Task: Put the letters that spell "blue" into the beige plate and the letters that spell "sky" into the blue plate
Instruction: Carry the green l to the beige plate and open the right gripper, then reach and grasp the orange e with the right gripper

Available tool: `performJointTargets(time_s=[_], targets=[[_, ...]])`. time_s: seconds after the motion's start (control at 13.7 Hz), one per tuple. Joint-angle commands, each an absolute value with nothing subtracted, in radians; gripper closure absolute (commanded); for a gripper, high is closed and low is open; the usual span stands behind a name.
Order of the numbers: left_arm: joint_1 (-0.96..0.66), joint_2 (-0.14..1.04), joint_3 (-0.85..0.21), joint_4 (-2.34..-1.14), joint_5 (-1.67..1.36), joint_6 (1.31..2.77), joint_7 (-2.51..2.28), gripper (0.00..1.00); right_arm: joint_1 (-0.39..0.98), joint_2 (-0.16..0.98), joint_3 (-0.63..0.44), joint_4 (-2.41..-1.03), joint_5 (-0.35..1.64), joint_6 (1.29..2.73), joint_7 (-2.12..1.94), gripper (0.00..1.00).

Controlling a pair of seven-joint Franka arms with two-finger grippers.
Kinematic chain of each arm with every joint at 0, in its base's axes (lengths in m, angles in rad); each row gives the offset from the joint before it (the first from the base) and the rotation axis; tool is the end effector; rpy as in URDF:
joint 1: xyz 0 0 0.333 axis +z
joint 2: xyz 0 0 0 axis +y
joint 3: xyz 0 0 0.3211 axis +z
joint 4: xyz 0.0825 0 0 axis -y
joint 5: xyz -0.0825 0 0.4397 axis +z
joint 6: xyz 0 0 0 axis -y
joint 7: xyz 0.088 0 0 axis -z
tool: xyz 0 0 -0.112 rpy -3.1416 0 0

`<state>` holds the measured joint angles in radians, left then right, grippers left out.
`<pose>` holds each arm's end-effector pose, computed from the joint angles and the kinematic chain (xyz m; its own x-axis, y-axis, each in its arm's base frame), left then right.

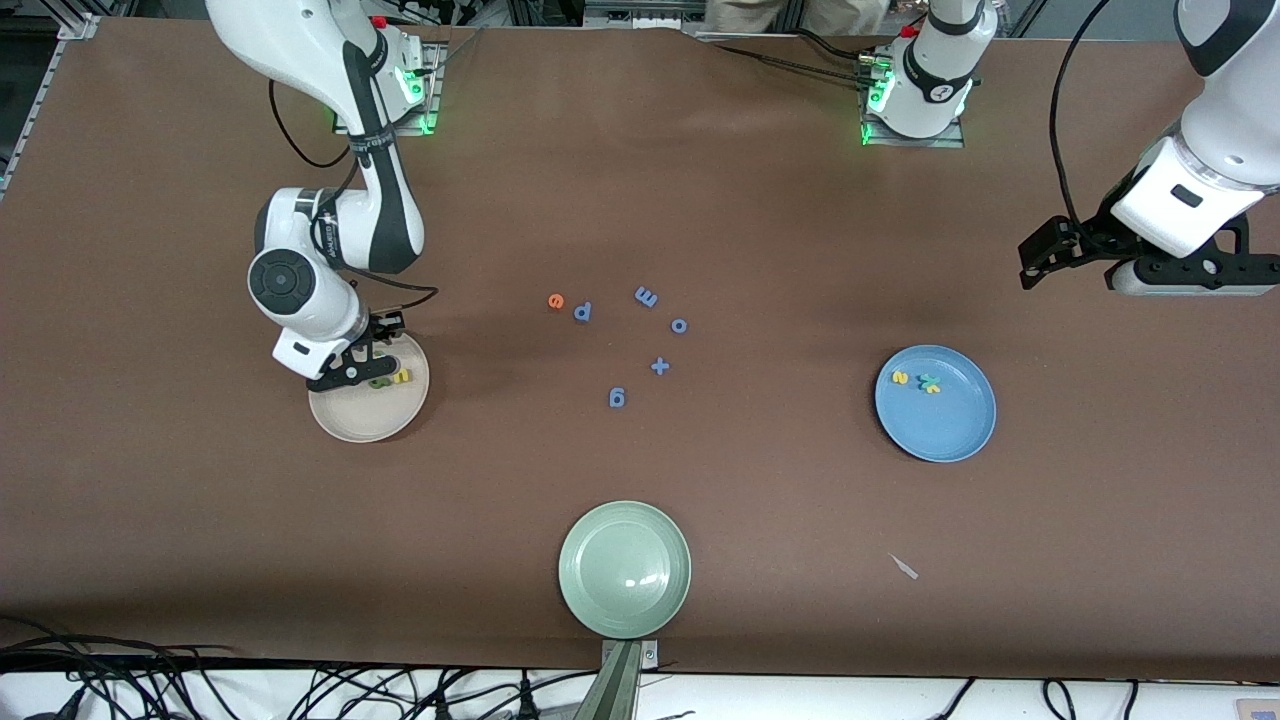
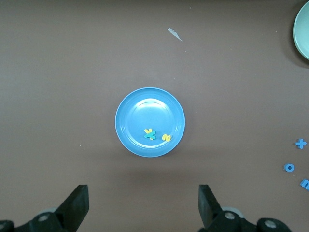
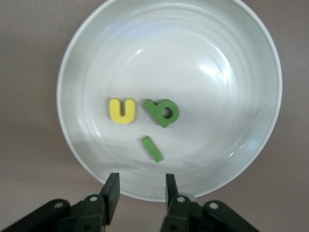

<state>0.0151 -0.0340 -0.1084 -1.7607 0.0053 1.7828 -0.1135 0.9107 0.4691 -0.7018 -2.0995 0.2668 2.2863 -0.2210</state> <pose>0.6102 -0.0574 0.5629 0.9982 0.0191 0.0565 0.0193 -0.9998 -0.0025 0.5871 0.1212 0.1891 0.9538 0.2538 -0.1609 0.2705 -0.9584 0.0914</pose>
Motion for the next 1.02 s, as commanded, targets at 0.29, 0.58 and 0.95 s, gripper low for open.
performJointTargets(time_s=[0.29,0.58,0.95], targets=[[0.011,-0.037,-0.11,-1.752,0.017,1.766,-0.101,0.0,0.94,0.388,-0.52,-2.071,0.278,2.215,0.22,0.52],[0.009,-0.037,-0.11,-1.75,0.017,1.766,-0.1,0.0,0.946,0.38,-0.365,-2.077,0.276,2.264,0.483,0.51],[0.003,-0.038,-0.112,-1.75,0.017,1.764,-0.097,0.0,0.978,0.409,-0.278,-2.135,0.276,2.437,0.652,0.51]])
